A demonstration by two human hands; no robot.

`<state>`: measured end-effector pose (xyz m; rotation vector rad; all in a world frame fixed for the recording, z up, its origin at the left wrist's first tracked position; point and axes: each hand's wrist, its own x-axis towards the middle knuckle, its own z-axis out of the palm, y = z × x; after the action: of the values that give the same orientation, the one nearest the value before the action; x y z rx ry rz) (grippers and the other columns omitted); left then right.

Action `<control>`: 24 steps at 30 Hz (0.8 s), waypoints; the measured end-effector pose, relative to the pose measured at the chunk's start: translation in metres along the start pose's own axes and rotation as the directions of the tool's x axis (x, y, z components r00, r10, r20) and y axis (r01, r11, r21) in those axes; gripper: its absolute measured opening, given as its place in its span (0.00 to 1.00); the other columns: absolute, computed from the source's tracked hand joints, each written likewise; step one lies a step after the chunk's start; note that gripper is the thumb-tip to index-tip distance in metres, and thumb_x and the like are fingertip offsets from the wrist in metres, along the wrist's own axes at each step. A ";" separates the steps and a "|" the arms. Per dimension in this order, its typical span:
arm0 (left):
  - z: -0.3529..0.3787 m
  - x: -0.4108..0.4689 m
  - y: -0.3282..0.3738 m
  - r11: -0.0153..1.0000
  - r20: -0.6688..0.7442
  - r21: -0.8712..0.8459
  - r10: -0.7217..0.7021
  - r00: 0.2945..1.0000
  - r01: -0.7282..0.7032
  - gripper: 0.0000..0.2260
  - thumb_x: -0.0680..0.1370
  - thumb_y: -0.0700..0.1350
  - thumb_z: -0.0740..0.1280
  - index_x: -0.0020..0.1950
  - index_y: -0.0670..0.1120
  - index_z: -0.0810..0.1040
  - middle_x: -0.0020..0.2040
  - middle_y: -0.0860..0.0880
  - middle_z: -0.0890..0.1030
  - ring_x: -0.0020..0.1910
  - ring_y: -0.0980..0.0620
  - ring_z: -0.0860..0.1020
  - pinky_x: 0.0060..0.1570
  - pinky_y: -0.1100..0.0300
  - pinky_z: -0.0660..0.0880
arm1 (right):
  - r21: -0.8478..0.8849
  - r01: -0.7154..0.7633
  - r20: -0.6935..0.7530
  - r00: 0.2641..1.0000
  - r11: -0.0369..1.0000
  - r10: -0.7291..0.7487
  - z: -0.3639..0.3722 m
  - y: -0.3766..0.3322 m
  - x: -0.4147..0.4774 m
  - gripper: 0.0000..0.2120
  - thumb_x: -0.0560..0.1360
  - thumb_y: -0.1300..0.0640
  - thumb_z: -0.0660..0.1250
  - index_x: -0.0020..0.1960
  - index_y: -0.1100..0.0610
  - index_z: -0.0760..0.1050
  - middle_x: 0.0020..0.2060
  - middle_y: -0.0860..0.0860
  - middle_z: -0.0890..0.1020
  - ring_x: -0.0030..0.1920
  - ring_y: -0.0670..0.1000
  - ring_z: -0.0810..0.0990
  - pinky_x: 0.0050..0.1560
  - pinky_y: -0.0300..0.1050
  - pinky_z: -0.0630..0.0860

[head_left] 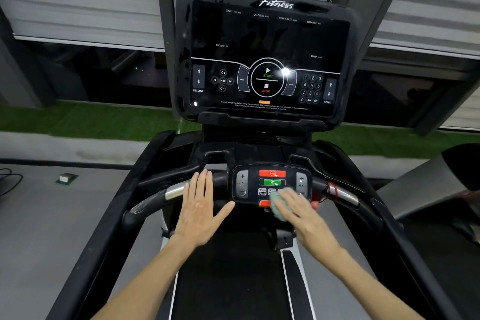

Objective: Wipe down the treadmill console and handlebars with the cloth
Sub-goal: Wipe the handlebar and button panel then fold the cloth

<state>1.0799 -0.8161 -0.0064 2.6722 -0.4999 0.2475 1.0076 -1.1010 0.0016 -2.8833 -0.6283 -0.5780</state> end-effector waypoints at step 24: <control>0.011 0.006 0.009 0.991 -0.022 0.116 -0.070 0.997 0.072 0.43 0.79 0.71 0.41 0.78 0.36 0.55 0.78 0.37 0.59 0.79 0.40 0.55 0.76 0.42 0.54 | 0.022 -0.076 -0.079 0.994 0.997 0.077 -0.019 0.034 -0.017 0.38 0.66 0.75 0.73 0.73 0.59 0.65 0.72 0.56 0.67 0.74 0.55 0.64 0.67 0.56 0.70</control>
<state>1.0828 -0.8298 -0.0118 2.7920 -0.3955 0.2885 1.0017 -1.1422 0.0104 -2.8363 -0.5069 -0.6690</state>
